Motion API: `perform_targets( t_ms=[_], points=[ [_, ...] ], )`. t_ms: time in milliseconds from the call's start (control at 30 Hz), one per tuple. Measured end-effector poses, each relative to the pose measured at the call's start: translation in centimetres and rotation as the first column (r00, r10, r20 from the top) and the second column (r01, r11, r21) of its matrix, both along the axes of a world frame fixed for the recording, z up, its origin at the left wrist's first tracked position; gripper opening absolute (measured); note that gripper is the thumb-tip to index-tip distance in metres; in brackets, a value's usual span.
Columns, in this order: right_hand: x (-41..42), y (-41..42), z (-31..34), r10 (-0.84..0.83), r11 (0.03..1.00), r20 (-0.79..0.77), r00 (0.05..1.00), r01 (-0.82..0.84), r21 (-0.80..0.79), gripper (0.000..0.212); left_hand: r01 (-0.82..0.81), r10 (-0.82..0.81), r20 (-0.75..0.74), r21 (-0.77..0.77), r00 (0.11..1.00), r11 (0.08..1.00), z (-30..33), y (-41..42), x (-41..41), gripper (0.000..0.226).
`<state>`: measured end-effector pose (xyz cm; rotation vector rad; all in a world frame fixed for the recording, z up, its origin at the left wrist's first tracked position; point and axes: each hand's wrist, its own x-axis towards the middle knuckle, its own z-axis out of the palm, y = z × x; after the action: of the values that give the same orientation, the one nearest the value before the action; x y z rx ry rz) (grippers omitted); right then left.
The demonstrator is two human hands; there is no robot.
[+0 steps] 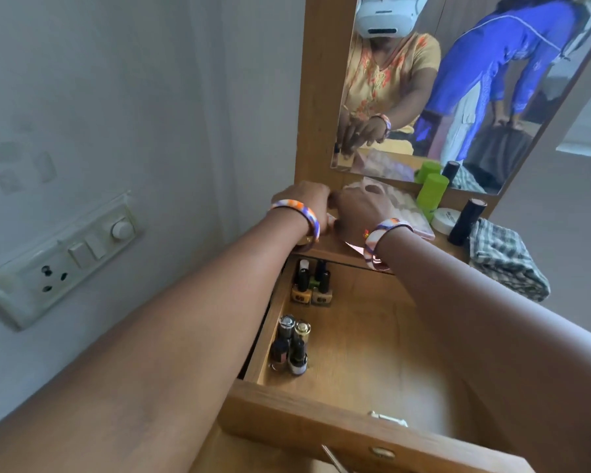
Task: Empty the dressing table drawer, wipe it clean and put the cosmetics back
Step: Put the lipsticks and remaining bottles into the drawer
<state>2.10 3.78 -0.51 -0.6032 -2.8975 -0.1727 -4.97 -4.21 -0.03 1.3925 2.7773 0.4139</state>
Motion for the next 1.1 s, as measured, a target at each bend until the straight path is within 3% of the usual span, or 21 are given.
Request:
perform_targets(
  t_ms=[133, 267, 467, 633, 800, 967, 1100],
  points=[
    [-1.8, 0.5, -0.8, -0.020, 0.997, 0.139, 0.990, 0.008, 0.083, 0.021, -0.009, 0.007, 0.069, 0.028, 0.998, 1.000, -1.3, 0.1, -1.5, 0.024],
    [-2.8, 0.5, -1.2, -0.072, 0.997, 0.130, 0.989, 0.071, 0.018, 0.016, -0.007, -0.017, 0.148, 0.160, 0.989, 0.987, -1.1, -0.7, -2.7, 0.023],
    [-3.0, -0.1, -0.7, -0.094, 0.985, -0.014, 0.995, 0.091, -0.148, 0.026, -0.054, -0.021, 0.280, 0.257, 0.960, 0.965, 0.1, -2.7, -3.2, 0.036],
    [-2.5, -0.4, 0.6, -0.094, 0.977, -0.123, 0.988, 0.068, -0.203, 0.034, -0.027, -0.075, 0.410, 0.236, 0.909, 0.971, 0.9, -4.8, -2.9, 0.026],
    [-0.5, -0.9, 1.4, -0.094, 0.947, -0.131, 0.987, 0.048, -0.317, 0.027, -0.016, -0.086, 0.485, 0.203, 0.870, 0.979, 0.6, -6.3, -1.7, 0.023],
    [2.1, -1.9, -0.4, -0.072, 0.827, -0.178, 0.981, -0.041, -0.561, 0.011, -0.037, -0.079, 0.547, 0.198, 0.833, 0.980, -0.7, -6.7, -0.4, 0.015],
    [4.8, -2.7, -2.4, -0.077, 0.619, -0.231, 0.970, -0.135, -0.774, 0.017, -0.005, -0.087, 0.495, 0.181, 0.865, 0.983, -2.3, -6.5, 0.7, 0.019]
  ],
)
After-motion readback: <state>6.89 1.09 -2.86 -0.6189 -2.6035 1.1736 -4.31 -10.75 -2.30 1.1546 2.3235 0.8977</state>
